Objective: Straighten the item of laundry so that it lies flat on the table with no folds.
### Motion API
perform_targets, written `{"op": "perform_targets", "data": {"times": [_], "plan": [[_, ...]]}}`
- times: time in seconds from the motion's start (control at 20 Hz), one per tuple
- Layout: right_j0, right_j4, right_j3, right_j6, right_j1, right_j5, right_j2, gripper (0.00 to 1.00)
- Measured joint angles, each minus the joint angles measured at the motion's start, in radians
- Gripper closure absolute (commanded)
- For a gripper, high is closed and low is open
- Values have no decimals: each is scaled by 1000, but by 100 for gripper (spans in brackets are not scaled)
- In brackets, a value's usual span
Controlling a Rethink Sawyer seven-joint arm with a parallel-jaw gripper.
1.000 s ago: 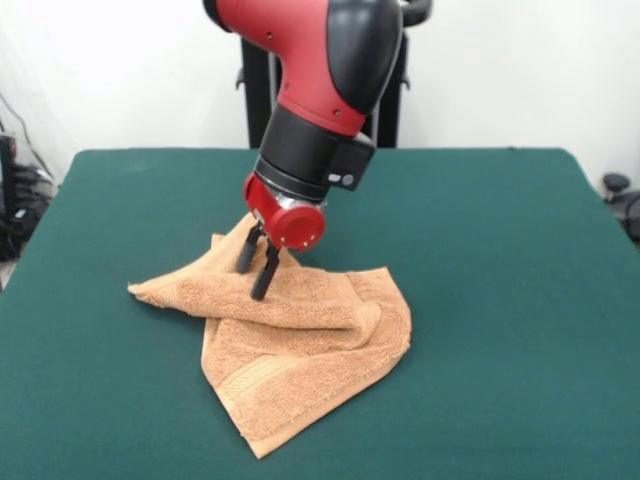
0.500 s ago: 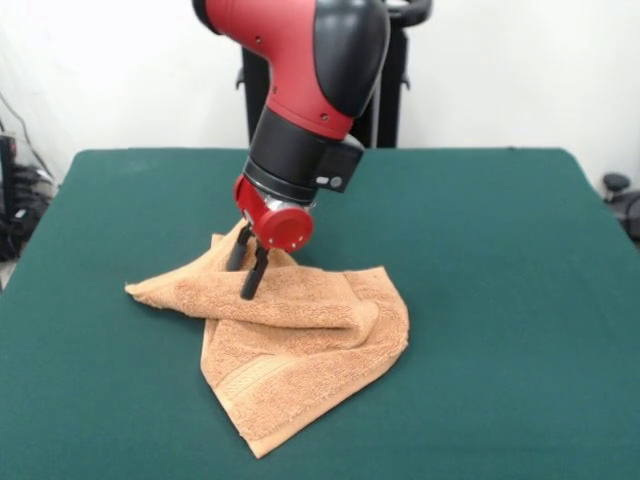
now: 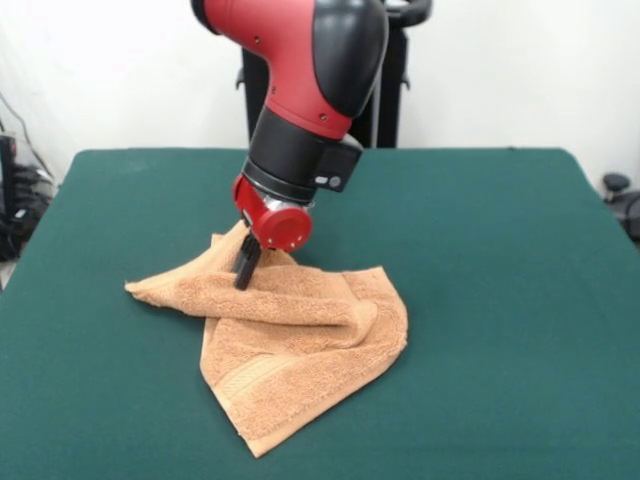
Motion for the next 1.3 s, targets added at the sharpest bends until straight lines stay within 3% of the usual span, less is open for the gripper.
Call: {"op": "perform_targets", "data": {"times": [0.6, 1.3], "plan": [[-9, -32, 0, 0, -1, 0, 0, 100], [47, -32, -2, 0, 21, 0, -46, 100]]}}
